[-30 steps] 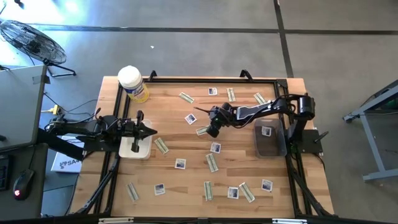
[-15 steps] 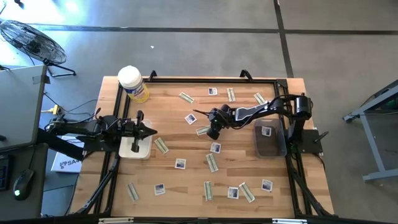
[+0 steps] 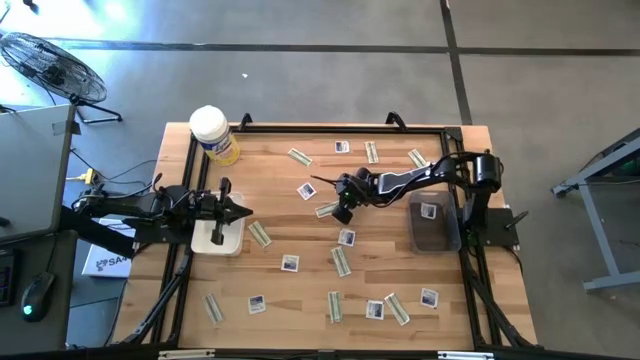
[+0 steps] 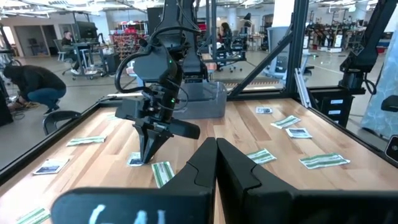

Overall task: Pick & Place First Aid Supplies
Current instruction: Put the blue alcohol pad into the black bin

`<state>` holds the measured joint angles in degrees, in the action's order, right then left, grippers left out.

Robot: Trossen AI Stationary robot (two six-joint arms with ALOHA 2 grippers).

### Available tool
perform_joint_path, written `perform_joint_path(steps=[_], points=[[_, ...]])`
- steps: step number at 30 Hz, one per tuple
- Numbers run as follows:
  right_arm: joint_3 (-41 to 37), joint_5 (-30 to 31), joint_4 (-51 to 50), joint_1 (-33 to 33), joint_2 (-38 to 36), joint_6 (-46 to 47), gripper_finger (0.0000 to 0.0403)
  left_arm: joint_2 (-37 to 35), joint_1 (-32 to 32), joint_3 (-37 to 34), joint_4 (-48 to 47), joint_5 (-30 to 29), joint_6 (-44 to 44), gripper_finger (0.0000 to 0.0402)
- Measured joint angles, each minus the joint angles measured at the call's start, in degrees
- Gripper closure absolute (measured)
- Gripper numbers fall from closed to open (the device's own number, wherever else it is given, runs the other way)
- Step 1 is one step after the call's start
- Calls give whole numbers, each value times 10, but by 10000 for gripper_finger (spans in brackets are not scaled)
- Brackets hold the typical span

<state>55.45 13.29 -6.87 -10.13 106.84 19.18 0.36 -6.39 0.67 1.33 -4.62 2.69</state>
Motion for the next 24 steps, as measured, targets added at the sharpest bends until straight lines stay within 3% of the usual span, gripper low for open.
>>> perform_joint_path(steps=[8, 17, 24], points=[[-1, 2, -88, 25, -94, 44, 401, 0, 0, 0, 0, 0, 0, 401], [-1, 0, -295, 103, -288, 172, 401, 0, 0, 0, 0, 0, 0, 401], [-1, 10, -475, 196, -401, 216, 401, 0, 0, 0, 0, 0, 0, 401]])
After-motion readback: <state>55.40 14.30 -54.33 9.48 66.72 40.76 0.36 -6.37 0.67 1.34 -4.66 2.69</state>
